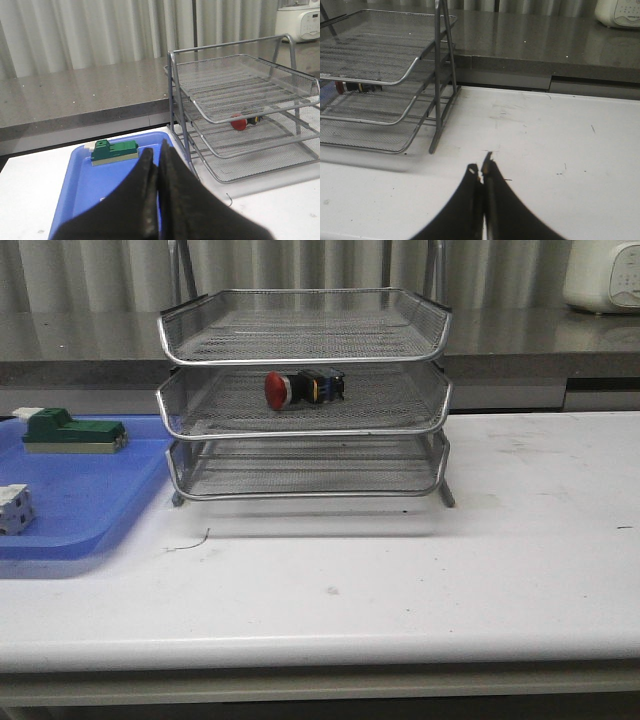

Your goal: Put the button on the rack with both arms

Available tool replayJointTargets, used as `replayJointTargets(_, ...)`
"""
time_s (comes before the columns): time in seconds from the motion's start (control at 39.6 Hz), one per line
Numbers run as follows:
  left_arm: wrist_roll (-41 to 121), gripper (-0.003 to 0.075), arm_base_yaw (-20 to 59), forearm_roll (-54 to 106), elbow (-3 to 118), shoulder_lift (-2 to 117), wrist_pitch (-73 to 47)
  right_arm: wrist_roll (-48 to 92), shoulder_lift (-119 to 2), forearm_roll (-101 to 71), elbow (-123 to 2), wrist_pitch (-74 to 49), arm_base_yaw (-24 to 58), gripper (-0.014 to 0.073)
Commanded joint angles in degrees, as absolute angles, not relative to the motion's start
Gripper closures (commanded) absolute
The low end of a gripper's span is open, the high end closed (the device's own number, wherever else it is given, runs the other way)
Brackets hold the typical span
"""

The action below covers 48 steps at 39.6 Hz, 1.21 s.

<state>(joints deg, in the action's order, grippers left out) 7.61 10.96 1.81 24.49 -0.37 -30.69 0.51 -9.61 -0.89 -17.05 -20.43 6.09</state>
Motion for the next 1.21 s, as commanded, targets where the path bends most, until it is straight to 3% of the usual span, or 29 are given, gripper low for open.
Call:
replayJointTargets(0.0, 7.14, 0.0739, 10.75, 2.41, 25.81, -0.56, -25.83, 0.94, -10.2, -0.41, -18.61, -15.52, 5.74, 0.0654)
replayJointTargets(0.38, 7.14, 0.0739, 10.01, 2.41, 23.69, -1.73, -23.87, 0.94, -10.2, -0.41, -18.61, -15.52, 5.74, 0.0654)
replayJointTargets(0.66, 7.14, 0.0739, 0.5, 2.41, 11.75, -1.73, -13.17, 0.94, -10.2, -0.41, -18.61, -15.52, 5.74, 0.0654)
replayJointTargets(0.91, 7.14, 0.0739, 0.04, 2.41, -0.98, -1.73, -1.61, 0.94, -10.2, -0.41, -18.61, -15.52, 5.74, 0.0654)
replayJointTargets(1.19, 7.14, 0.0739, 0.04, 2.41, -0.91, -1.62, -4.79, 0.94, -10.2, -0.41, -18.61, -15.52, 5.74, 0.0654)
